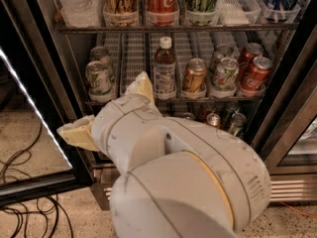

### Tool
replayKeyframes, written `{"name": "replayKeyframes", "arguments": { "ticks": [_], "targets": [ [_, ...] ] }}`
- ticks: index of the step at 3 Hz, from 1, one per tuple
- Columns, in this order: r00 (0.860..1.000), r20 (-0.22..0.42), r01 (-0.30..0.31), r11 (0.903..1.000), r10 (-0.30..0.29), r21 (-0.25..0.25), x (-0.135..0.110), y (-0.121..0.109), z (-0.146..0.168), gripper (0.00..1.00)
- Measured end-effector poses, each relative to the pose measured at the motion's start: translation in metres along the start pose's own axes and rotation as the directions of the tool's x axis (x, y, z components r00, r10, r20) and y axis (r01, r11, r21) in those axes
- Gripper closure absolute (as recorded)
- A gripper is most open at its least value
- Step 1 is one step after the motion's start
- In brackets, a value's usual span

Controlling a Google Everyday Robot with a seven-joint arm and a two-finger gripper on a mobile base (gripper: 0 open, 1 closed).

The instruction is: Pick orange can from top shelf of fridge

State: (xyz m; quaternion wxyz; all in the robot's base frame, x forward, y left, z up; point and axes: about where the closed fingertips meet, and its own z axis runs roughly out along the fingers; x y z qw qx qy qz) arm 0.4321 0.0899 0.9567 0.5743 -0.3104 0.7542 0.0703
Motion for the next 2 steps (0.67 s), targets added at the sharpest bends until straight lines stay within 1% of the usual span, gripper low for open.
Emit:
{"name": "replayKeyframes", "arguments": {
  "ticks": [1,2],
  "targets": [
    [1.000,0.000,0.000,1.0000,0.000,0.000,0.000,0.000,0.000,0.00],
    [1.000,0.023,0.000,0.9987,-0.002,0.050,-0.006,-0.018,-0.006,0.00]
  ]
}}
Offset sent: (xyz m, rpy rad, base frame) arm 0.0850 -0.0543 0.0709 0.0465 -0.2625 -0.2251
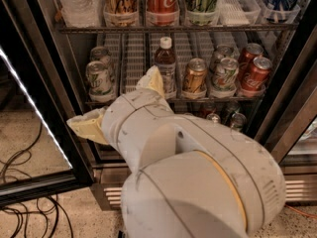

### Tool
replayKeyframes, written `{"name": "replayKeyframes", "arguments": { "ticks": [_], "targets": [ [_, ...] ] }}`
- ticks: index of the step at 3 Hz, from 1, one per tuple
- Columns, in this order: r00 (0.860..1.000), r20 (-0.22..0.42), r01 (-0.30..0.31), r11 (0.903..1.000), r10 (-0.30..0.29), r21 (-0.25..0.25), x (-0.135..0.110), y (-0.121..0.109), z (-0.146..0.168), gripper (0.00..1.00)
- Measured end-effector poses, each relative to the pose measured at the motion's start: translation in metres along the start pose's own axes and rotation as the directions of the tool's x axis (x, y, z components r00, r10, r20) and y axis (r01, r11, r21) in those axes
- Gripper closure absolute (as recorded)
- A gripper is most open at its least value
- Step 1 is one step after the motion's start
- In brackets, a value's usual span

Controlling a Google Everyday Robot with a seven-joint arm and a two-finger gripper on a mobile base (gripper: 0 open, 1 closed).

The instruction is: Pick orange can from top shelf of fridge

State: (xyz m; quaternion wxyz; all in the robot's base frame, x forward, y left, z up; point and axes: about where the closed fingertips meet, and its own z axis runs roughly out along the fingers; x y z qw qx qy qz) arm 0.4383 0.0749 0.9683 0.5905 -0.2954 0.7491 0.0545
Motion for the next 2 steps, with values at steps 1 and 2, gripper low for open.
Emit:
{"name": "replayKeyframes", "arguments": {
  "ticks": [1,2],
  "targets": [
    [1.000,0.028,-0.013,0.9967,0.011,0.080,-0.0068,-0.0336,-0.0083,0.00],
    [1.000,0.028,-0.013,0.9967,0.011,0.080,-0.0068,-0.0336,-0.0083,0.00]
  ]
}}
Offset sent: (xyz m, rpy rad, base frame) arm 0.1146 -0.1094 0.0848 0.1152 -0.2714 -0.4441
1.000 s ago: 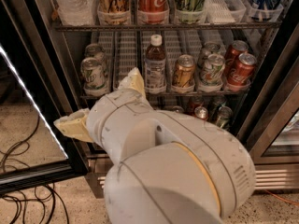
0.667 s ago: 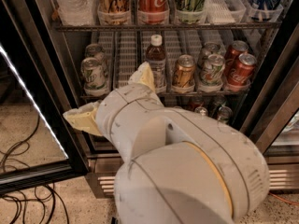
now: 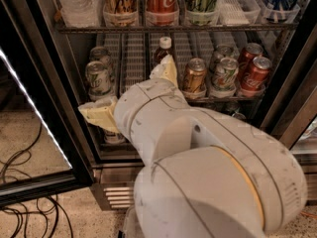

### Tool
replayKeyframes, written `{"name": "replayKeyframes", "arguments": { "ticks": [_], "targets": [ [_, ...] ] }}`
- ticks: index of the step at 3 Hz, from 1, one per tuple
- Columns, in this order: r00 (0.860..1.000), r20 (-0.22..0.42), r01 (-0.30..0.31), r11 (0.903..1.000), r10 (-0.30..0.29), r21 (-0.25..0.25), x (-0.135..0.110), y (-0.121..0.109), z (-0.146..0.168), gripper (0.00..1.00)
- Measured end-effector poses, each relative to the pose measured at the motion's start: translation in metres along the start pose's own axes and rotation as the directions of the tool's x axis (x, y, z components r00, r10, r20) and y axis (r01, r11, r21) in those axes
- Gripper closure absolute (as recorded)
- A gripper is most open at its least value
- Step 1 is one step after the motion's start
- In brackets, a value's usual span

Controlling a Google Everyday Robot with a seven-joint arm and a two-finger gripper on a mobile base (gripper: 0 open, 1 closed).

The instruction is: Pick orange can from top shelf of fridge

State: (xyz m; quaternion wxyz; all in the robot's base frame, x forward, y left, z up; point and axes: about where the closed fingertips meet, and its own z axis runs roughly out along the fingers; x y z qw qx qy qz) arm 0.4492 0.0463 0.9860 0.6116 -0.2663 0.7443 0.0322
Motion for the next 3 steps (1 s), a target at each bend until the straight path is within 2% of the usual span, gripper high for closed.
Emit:
{"name": "replayKeyframes", "arguments": {
  "ticks": [1,2,3],
  "targets": [
    [1.000,0.000,0.000,1.0000,0.000,0.000,0.000,0.000,0.000,0.00],
    [1.000,0.018,0.011,0.9997,-0.011,0.023,-0.003,-0.009,0.000,0.00],
    [0.997,0.071,0.041,0.9977,-0.045,0.055,-0.015,-0.024,0.003,0.00]
  ]
}}
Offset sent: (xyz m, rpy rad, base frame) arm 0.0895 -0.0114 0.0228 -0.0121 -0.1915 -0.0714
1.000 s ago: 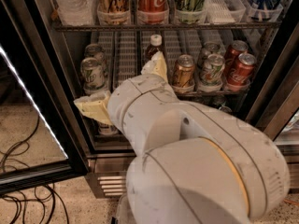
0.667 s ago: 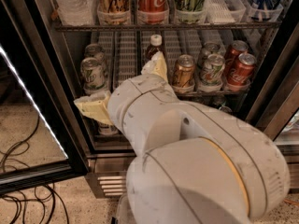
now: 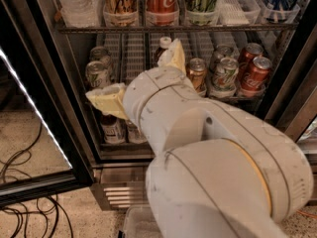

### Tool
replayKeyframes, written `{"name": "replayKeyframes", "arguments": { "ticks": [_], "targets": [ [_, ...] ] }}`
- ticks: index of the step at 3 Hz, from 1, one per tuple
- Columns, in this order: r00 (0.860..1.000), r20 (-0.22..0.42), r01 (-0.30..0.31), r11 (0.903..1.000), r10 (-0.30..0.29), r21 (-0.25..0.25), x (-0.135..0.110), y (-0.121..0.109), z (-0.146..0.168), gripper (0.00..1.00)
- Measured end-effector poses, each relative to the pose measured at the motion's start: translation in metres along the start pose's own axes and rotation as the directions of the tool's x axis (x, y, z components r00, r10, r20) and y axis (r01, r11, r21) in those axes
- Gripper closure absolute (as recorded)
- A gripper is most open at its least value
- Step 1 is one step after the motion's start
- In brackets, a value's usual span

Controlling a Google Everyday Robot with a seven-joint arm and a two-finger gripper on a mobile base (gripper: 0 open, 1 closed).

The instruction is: Pick orange can from top shelf of fridge

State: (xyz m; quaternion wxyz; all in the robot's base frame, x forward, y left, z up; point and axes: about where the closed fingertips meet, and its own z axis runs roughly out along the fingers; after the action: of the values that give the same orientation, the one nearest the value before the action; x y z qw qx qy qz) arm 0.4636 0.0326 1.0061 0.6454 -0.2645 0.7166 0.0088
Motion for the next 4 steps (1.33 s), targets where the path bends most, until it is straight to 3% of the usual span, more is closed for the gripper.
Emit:
{"name": "replayKeyframes", "arguments": {
  "ticks": [1,2,3,4],
  "targets": [
    [0.997,0.078,0.028,0.9988,-0.031,0.039,-0.016,-0.026,0.005,0.00],
    [0.990,0.128,0.046,0.9979,-0.051,0.045,-0.026,-0.035,0.010,0.00],
    [0.983,0.165,0.082,0.9967,-0.080,-0.005,-0.039,-0.021,0.025,0.00],
    [0.983,0.165,0.082,0.9966,-0.080,-0.005,-0.039,-0.021,0.025,0.00]
  ]
}}
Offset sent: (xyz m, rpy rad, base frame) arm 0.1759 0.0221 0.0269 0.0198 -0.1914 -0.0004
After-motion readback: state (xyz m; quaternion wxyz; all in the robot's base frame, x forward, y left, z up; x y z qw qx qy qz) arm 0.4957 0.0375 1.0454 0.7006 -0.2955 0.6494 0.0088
